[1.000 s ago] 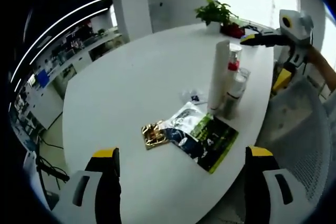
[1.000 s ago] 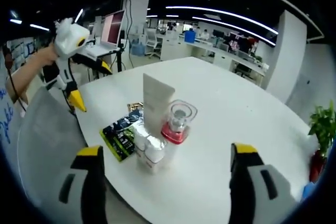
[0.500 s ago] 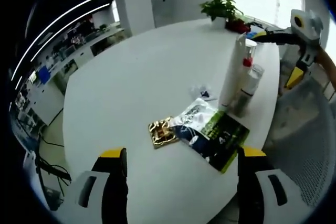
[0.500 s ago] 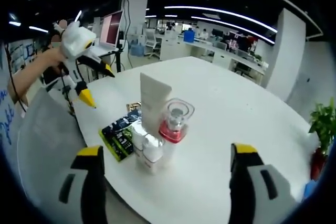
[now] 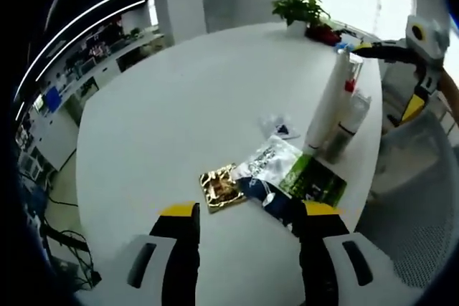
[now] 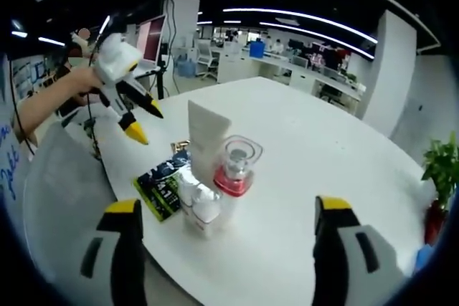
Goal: Arrange the skincare products in the storage area until every visible bottle or jar stands upright without overlapping.
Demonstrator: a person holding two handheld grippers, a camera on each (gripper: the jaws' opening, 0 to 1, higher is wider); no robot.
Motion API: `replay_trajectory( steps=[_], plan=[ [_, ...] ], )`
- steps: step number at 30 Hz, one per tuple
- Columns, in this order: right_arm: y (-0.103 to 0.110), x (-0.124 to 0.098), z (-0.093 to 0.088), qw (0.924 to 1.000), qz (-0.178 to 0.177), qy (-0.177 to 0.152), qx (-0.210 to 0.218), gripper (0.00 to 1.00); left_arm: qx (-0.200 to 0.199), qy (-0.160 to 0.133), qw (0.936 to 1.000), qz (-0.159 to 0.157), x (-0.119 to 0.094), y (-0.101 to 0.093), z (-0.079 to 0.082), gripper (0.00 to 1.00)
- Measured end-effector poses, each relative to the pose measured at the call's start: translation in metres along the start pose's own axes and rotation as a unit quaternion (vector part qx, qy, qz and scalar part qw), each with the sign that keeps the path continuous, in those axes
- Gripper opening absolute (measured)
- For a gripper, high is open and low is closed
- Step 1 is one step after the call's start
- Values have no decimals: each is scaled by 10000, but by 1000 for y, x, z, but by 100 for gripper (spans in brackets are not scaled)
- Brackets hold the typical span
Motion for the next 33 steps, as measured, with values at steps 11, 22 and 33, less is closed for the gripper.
replay_trajectory(
  steps=[11,22,33],
  plan=[
    [-5,0,-5,10000,-43,55,53,100,-373,224,9990,-84,23,18,-5,23],
    [-8,0,-10,9998,-91,123,86,100,-685,405,9968,-15,46,34,-18,17],
    [-7,0,-16,9997,-77,225,101,99,-843,630,9943,168,61,48,-27,15]
  ],
)
Point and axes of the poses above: the point that each gripper's makers call its tool centre point, and the gripper's own axes: x roughly forward along the fingers, y roughly to its left, z roughly out of its top, the point moved 5 cm from there along -x, roughly backward along the fingers, and after that the axes turned 11 degrees about -z, right-handed, at the moved point
